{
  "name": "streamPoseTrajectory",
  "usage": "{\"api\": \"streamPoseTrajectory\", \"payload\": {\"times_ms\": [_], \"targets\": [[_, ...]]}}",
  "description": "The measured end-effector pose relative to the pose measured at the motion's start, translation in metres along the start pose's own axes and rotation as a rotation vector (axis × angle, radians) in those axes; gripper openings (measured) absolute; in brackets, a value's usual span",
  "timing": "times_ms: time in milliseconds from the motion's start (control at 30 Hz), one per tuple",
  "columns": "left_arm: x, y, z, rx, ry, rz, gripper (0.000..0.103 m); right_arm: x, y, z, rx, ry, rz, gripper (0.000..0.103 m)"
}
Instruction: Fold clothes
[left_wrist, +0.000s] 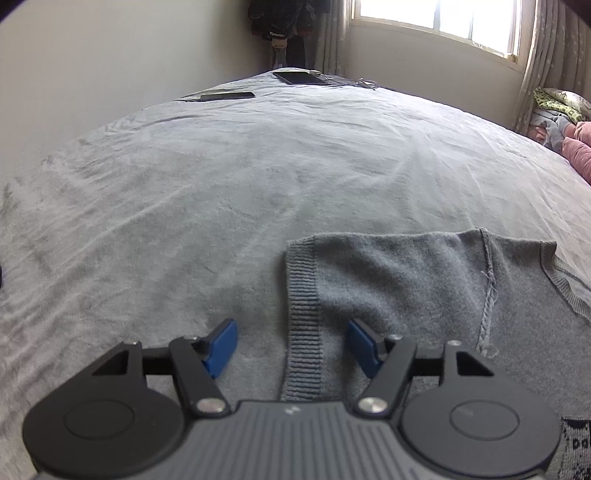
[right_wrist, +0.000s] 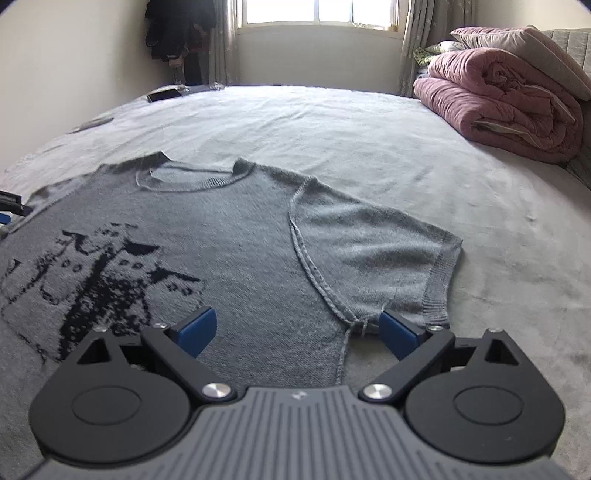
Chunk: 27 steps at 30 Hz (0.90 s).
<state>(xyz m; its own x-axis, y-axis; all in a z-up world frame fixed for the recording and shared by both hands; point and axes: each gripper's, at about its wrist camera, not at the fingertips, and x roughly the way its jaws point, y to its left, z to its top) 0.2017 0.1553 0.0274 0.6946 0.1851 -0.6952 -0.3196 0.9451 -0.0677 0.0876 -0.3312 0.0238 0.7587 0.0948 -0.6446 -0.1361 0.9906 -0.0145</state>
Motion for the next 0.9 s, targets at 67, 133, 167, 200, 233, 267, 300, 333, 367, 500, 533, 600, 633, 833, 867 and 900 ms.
{"api": "streamPoseTrajectory", "payload": {"times_ms": [67, 133, 167, 200, 233, 267, 300, 333, 367, 500, 533, 600, 633, 833, 867, 900], "targets": [[0.001, -0.003, -0.001, 0.019, -0.004, 0.009, 0.068, 0.012, -0.010, -0.005, 0.011, 0.053, -0.047, 0.096], [0.002, -0.006, -0.002, 0.039, -0.008, 0.018, 0.068, 0.013, -0.025, -0.004, 0.068, 0.051, -0.051, 0.095], [0.003, -0.007, -0.003, 0.046, -0.008, 0.022, 0.068, 0.010, -0.031, -0.002, 0.100, 0.045, -0.055, 0.095], [0.001, -0.007, -0.002, 0.045, -0.004, 0.025, 0.068, 0.008, -0.038, 0.000, 0.132, 0.038, -0.059, 0.095], [0.000, -0.008, -0.002, 0.044, 0.000, 0.027, 0.068, 0.006, -0.044, 0.002, 0.164, 0.031, -0.063, 0.095], [-0.001, -0.008, -0.001, 0.044, 0.004, 0.030, 0.068, 0.005, -0.051, 0.004, 0.197, 0.023, -0.055, 0.095], [-0.002, -0.008, -0.001, 0.043, 0.008, 0.032, 0.068, 0.005, -0.054, 0.004, 0.212, 0.022, -0.061, 0.095], [-0.003, -0.009, -0.001, 0.045, 0.010, 0.036, 0.068, 0.006, -0.058, 0.005, 0.226, 0.020, -0.067, 0.095], [-0.005, -0.012, -0.001, 0.054, 0.011, 0.041, 0.068, 0.007, -0.061, 0.005, 0.239, 0.018, -0.073, 0.095], [-0.012, -0.028, -0.005, 0.123, 0.000, 0.067, 0.070, 0.014, -0.061, 0.004, 0.220, 0.030, -0.089, 0.095], [-0.013, -0.030, -0.005, 0.133, -0.003, 0.067, 0.070, 0.015, -0.061, 0.004, 0.217, 0.034, -0.091, 0.095], [-0.014, -0.032, -0.004, 0.133, -0.006, 0.056, 0.070, 0.016, -0.061, 0.004, 0.215, 0.039, -0.098, 0.095], [-0.014, -0.032, -0.004, 0.129, -0.010, 0.050, 0.071, 0.015, -0.061, 0.004, 0.221, 0.038, -0.099, 0.095], [-0.006, -0.032, -0.004, 0.166, -0.029, 0.064, 0.071, 0.003, -0.052, 0.009, 0.238, 0.007, -0.080, 0.093], [-0.005, -0.031, -0.004, 0.170, -0.028, 0.065, 0.071, 0.002, -0.049, 0.009, 0.241, 0.003, -0.073, 0.093], [-0.003, -0.030, -0.004, 0.174, -0.027, 0.067, 0.072, 0.000, -0.043, 0.009, 0.235, 0.001, -0.064, 0.093]]}}
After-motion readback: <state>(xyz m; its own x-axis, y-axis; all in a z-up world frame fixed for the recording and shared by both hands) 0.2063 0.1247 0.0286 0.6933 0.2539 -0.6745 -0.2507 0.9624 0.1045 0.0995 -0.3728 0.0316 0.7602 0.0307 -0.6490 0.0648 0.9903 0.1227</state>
